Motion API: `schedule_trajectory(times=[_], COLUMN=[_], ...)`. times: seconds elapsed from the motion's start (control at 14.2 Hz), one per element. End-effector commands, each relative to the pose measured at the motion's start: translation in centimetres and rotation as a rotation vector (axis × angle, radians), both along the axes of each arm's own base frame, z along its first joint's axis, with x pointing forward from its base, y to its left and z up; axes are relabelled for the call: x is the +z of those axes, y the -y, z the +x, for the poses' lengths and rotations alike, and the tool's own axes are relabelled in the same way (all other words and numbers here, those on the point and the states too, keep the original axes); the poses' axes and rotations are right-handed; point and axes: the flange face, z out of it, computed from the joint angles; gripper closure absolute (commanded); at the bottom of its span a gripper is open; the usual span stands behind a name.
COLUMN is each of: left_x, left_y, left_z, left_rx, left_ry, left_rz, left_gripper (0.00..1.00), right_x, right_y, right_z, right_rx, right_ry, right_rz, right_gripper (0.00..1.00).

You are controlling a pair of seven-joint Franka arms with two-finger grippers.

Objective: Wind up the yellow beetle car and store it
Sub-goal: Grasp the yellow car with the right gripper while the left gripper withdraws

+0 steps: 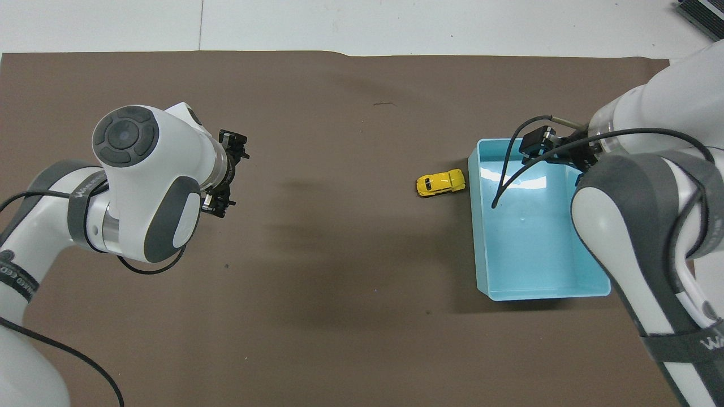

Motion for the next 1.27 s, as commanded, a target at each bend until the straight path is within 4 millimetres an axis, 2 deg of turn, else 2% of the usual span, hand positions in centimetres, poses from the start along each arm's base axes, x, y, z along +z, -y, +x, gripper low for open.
schedule_trajectory(times=[0.0,0.14,0.28,0.42,0.49,0.63,0.77,0.84,0.98,1.06,1.2], left_x=[0.3,0.8,1.5,1.1,1.2,1.7,2.8,3.1,4.2,4.6,5.7], left_y=[0.3,0.0,-0.2,-0.4,-0.3,-0.5,-1.1,-1.4,-2.4,-3.7,-5.1], left_z=[0.7,1.1,1.6,1.9,1.8,1.7,2.2,2.3,2.0,1.9,1.4], left_rx=[-0.166,-0.261,-0.349,-0.467,-0.544,-0.593,-0.612,-0.653,-0.771,-0.829,-0.933], left_ry=[0.013,0.029,0.054,0.051,0.050,0.058,0.066,0.059,0.031,0.013,-0.008], left_rz=[0.024,0.031,0.037,0.052,0.053,0.046,0.050,0.055,0.067,0.070,0.071], left_gripper=[0.00,0.00,0.00,0.00,0.00,0.00,0.00,0.00,0.00,0.00,0.00], right_x=[-1.2,-2.8,-3.5,-4.7,-6.2,-7.6,-9.9,-10.8,-13.8,-15.2,-17.2], right_y=[-1.1,-2.6,-4.5,-5.8,-7.0,-8.5,-11.2,-11.9,-14.8,-15.4,-15.7], right_z=[1.0,1.5,1.7,2.0,2.3,2.5,2.5,2.6,2.2,2.5,2.7], right_rx=[-0.162,-0.269,-0.389,-0.490,-0.538,-0.636,-0.696,-0.733,-0.795,-0.842,-0.924], right_ry=[0.019,0.011,0.027,0.039,0.053,0.064,0.086,0.102,0.113,0.139,0.143], right_rz=[0.028,0.022,0.022,-0.007,-0.033,-0.042,-0.080,-0.096,-0.123,-0.128,-0.134], right_gripper=[0.00,0.00,0.00,0.00,0.00,0.00,0.00,0.00,0.00,0.00,0.00])
